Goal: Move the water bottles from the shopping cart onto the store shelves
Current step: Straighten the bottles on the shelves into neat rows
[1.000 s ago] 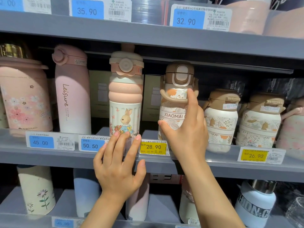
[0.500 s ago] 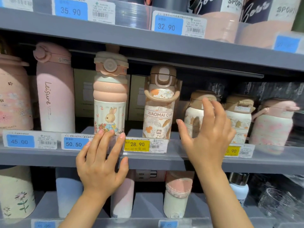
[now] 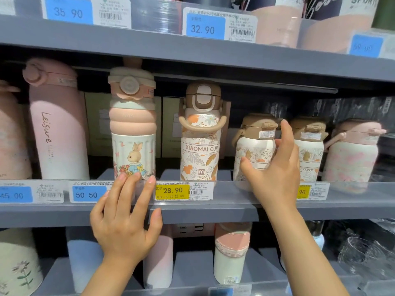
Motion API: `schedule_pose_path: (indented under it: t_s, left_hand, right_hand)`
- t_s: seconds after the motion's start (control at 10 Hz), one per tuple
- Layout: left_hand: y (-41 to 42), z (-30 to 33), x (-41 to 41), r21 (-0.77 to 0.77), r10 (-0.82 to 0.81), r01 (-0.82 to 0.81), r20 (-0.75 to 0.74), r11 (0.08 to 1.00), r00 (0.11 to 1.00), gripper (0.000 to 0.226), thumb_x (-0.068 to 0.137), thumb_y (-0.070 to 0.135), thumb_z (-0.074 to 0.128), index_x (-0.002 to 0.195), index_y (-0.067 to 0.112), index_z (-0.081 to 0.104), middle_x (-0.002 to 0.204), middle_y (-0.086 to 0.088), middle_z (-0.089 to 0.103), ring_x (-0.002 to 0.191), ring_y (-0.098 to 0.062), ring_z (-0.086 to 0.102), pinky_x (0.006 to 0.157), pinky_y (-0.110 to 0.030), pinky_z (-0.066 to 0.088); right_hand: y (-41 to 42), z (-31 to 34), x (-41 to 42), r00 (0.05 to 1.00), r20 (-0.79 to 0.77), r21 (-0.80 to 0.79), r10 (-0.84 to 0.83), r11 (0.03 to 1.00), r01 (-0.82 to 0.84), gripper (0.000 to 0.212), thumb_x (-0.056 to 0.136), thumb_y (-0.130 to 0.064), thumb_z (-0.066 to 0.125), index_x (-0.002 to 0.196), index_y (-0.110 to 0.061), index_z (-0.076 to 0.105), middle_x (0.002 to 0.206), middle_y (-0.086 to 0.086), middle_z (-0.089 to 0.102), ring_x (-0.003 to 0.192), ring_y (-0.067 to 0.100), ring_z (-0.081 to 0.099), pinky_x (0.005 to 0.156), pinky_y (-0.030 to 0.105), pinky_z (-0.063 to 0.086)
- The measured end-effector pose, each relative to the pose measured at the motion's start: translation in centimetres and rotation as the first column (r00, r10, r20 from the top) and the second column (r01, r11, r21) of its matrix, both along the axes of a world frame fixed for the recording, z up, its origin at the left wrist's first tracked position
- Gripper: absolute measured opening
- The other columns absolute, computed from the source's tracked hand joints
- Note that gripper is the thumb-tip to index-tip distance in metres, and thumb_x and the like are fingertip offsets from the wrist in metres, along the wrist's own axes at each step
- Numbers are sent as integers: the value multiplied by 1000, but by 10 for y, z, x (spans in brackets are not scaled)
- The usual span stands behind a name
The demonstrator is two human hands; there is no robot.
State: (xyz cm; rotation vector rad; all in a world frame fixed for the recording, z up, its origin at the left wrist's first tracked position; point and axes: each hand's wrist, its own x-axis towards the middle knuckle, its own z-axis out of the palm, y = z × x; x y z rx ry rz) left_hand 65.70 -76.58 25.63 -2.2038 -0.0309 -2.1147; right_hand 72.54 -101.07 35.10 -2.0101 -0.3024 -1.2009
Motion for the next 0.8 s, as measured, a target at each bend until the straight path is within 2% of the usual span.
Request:
schedule_pose_path:
  t_s: [0.2,0.3,0.4,0.5,0.6,0.7,0.8]
  left_hand:
    - [-1,0,-1,-8,-6,6,-8,1000,1000,44,95,36,39,134,19,51,129,-15,61,126,-31,48,90,-45,38]
    - [-1,0,-2,-11,-4,4,-12,1000,1000,44,95,36,39,134,20,51,130,-15,61,127,-31,48,90,-45,38]
    - [-1,0,-2,-21,-6,6,-15,1000,1000,44,95,36,39,135,20,51,129,-15,61,127,-31,48,91,-45,38]
    - [-2,-1,-1,-24,-11,11,-11,1000,1000,44,96,36,37,134,19,51,129,-15,61,127,-31,48,91,-45,37]
    - [-1,-1,0,-14,-8,7,-4,1000,1000,44,96,36,38,134,19,51,129,-15,62,126,-31,49,91,-46,38]
    - [-1,-1,1,-10,-8,8,3,1000,1000,44,96,35,39,135,19,51,129,-15,62,126,-31,49,91,-46,38]
    - [0,-1,1,1,-4,4,4,1000,1000,44,95,35,40,135,19,52,130,-14,61,127,-31,49,91,-46,38]
  right_hand:
    - [6,13,-1,984,-165,-46,-64,997,58,116,70,-46,81,152,-35,-1,143,11,38,128,34,43,94,48,43]
    - [2,15,-2,983,-183,25,-2,1000,6,116,68,-38,84,151,-35,2,141,11,44,124,33,47,91,44,43]
    - [-3,13,-2,977,-198,60,78,996,-68,114,68,-35,81,147,-45,-1,134,7,53,114,31,55,88,44,47]
    - [-8,12,-3,964,-227,15,135,991,-135,111,72,-33,76,144,-51,-7,124,2,60,101,28,60,84,44,49]
    - [-9,10,-6,968,-216,-60,126,988,-142,105,77,-31,71,149,-45,-4,143,0,45,119,25,51,85,36,41]
    - [-3,8,-9,985,-164,-142,59,986,-82,106,77,-39,72,151,-39,-2,152,-1,29,134,22,36,93,41,40]
    - [3,12,-7,983,-183,-125,4,992,-28,116,71,-51,77,151,-37,-5,149,5,32,132,27,39,94,45,43]
